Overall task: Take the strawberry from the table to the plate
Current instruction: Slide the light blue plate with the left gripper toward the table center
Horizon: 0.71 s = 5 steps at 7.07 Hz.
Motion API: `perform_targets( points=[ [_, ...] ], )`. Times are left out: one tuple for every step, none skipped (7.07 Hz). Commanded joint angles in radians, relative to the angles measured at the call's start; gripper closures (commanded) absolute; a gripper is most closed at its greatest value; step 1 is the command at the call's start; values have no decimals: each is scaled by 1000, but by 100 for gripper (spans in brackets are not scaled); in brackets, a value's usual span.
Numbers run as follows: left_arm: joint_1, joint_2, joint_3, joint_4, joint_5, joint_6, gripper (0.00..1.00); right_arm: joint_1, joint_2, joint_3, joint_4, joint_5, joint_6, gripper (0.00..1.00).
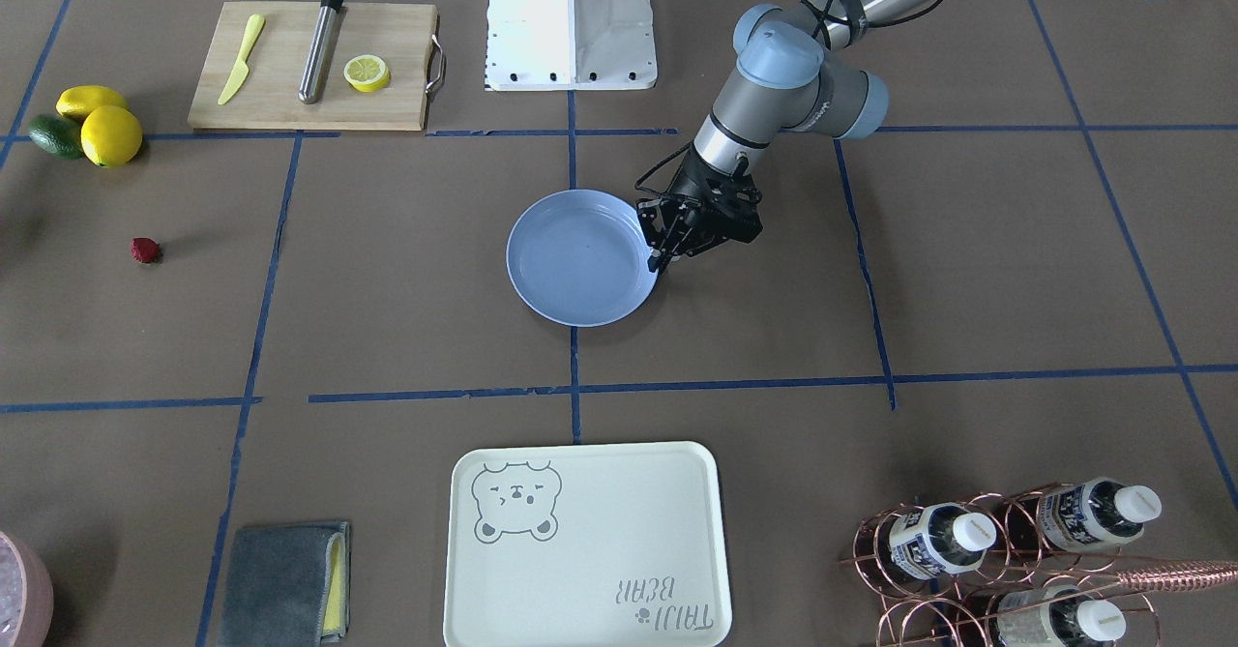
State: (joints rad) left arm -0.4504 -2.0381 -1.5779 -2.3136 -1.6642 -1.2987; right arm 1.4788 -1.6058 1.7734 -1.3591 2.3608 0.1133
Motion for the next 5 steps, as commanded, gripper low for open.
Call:
perform_targets(
  points=[
    [2, -13, 1, 0, 0, 1, 60, 0, 0, 0, 0, 0, -1, 0],
    [2, -13, -2, -1, 0, 6, 32, 0, 0, 0, 0, 0, -1, 0],
    [-1, -4, -16, 2, -8, 15, 0, 0, 1, 1, 2, 0, -3, 0],
    [-31, 2, -42, 25, -12, 103, 0, -2, 7, 15, 3, 0, -3, 0],
    [-110, 10, -98, 127, -102, 222, 0, -14, 9, 33, 5, 0, -3, 0]
  ],
)
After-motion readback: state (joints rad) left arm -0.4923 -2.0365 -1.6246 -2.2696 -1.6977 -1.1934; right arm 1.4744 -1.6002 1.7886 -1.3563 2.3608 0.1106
